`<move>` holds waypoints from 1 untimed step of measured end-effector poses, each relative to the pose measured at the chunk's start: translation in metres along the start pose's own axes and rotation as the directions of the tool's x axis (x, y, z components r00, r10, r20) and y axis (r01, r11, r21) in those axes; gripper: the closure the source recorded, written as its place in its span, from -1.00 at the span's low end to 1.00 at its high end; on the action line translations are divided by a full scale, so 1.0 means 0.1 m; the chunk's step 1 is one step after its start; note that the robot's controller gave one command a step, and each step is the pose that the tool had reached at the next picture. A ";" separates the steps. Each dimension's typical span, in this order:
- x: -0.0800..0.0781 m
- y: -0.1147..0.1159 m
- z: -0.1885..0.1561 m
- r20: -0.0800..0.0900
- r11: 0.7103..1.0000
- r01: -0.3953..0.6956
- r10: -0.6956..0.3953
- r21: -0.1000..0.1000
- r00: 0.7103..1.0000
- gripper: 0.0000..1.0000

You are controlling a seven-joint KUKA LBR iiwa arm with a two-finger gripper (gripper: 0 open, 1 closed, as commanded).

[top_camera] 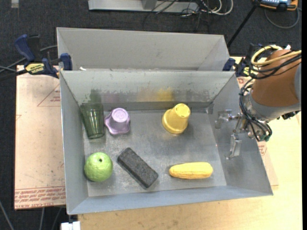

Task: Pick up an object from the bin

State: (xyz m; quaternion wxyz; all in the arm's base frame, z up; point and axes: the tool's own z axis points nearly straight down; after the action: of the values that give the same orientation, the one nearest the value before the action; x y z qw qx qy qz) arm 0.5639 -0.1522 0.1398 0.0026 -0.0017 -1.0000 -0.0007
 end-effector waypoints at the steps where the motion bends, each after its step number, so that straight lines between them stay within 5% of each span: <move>1: -0.02 0.01 -0.05 0.007 1.000 0.003 -0.003 0.001 1.000 -1.00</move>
Offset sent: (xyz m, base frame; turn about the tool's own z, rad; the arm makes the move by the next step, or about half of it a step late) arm -0.0737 0.0340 -0.0668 -0.2154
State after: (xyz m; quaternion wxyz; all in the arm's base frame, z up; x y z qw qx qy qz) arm 0.5656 -0.1517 0.1446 -0.0007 -0.0002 -1.0000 -0.0001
